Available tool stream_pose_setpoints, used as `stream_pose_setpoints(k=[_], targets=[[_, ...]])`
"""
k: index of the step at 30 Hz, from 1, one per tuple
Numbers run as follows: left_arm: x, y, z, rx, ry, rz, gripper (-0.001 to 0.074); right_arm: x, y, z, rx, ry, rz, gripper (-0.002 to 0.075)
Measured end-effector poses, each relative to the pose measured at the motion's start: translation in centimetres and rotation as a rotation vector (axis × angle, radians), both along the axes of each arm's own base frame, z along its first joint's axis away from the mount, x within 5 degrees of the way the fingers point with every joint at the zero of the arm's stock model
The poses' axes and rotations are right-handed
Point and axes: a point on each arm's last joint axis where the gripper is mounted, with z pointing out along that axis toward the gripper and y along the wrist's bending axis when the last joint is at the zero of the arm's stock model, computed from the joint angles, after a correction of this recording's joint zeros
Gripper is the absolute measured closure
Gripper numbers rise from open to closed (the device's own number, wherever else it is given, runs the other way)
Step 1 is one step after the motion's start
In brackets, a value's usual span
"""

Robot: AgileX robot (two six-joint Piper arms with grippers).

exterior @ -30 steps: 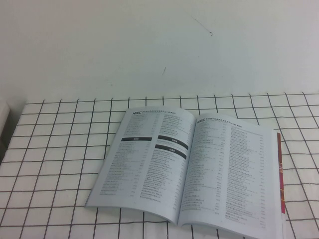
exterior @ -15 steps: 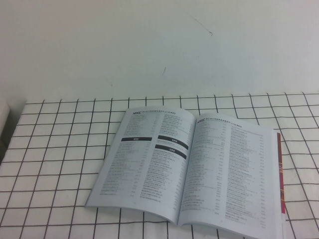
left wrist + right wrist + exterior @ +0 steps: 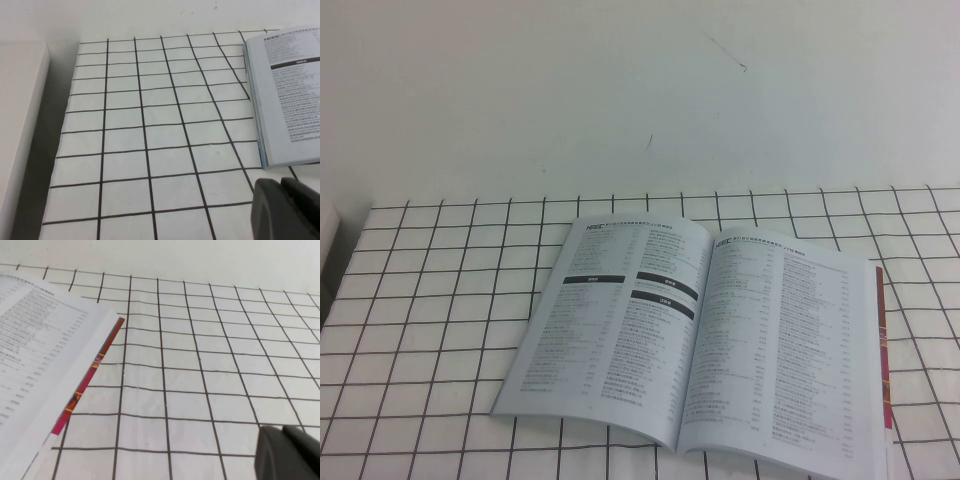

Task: Close book
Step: 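Close the open booklet and leave it lying on the table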

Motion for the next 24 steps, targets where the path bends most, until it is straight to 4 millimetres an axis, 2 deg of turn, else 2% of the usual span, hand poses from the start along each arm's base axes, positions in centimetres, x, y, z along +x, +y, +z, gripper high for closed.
stream_pose_setpoints(k=[6, 9, 15, 20, 24], targets=[[0.0, 0.0, 0.1, 0.0, -0.013, 0.001, 0.0738, 0.0, 0.0, 0.1, 0.0, -0.009, 0.0, 0.0729], [0.2, 0.0, 0.5, -0.004, -0.079, 0.007, 0.0738, 0.2, 0.0, 0.5, -0.004, -0.076, 0.003, 0.0729], [0.3, 0.3, 3.8, -0.029, -0.44, 0.036, 0.0738, 0.4, 0.1, 4.4, -0.028, -0.505, 0.019, 0.0729], [-0.6, 0.6, 6.5, -0.051, -0.755, 0.061, 0.0738, -0.7, 0.3, 7.4, -0.047, -0.859, 0.031, 0.0729], [-1.2, 0.7, 7.6, -0.06, -0.894, 0.073, 0.0738, -1.9, 0.4, 9.0, -0.059, -1.078, 0.039, 0.0729]])
